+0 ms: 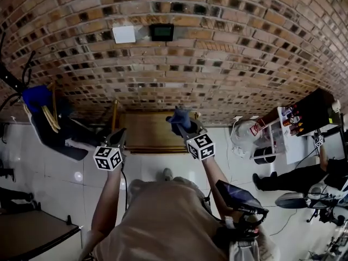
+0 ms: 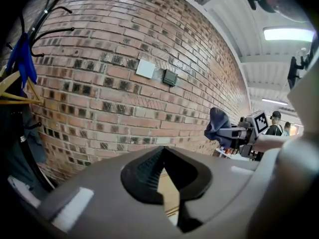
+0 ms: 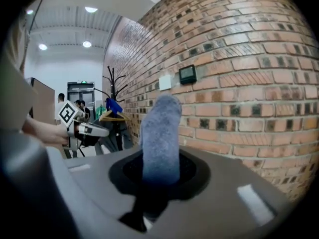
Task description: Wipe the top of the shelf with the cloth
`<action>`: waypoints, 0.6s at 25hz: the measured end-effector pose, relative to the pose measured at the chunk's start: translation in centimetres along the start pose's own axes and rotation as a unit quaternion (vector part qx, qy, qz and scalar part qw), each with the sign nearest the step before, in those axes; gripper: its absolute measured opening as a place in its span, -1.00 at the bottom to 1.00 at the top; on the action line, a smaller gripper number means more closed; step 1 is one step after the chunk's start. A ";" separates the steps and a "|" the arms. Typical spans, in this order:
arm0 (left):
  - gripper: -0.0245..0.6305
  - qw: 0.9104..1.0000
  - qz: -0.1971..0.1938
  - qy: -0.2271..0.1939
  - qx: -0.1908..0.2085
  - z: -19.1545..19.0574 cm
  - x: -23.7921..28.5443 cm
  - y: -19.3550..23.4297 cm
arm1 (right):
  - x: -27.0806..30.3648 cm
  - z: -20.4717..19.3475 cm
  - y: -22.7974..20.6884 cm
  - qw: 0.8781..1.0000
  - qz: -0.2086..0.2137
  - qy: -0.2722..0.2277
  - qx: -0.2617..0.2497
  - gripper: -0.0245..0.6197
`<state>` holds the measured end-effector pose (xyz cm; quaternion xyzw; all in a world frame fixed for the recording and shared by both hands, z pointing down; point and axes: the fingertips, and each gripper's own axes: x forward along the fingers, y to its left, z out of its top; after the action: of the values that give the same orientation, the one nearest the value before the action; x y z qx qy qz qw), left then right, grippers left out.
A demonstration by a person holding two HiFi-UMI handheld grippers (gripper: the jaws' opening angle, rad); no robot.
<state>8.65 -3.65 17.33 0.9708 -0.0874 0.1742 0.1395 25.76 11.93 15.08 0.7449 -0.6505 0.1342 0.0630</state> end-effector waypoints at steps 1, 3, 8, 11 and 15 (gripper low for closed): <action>-0.91 1.000 0.001 0.005 -0.005 -0.6 0.0 -0.2 | 0.0 -0.8 0.1 1.000 0.003 0.011 -0.005 -0.71; -0.91 1.000 0.003 0.008 -0.011 -0.9 0.6 -0.1 | 1.2 -1.6 -0.6 0.999 0.006 0.027 -0.017 -0.71; -0.91 1.000 -0.004 0.022 0.003 -0.3 1.5 1.3 | 5.6 -2.8 -2.1 0.998 -0.011 0.062 -0.022 -0.71; -0.91 1.000 0.002 0.025 0.013 0.2 2.2 3.3 | 8.4 -3.4 -1.9 0.996 -0.011 0.084 -0.009 -0.72; -0.91 0.999 -0.011 0.038 0.031 0.4 3.0 3.9 | 8.4 -2.8 -0.3 0.996 -0.013 0.083 -0.004 -0.72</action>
<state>10.67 -7.78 19.02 0.9683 -0.0659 0.2117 0.1148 26.72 4.73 20.11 0.7390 -0.6342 0.1920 0.1218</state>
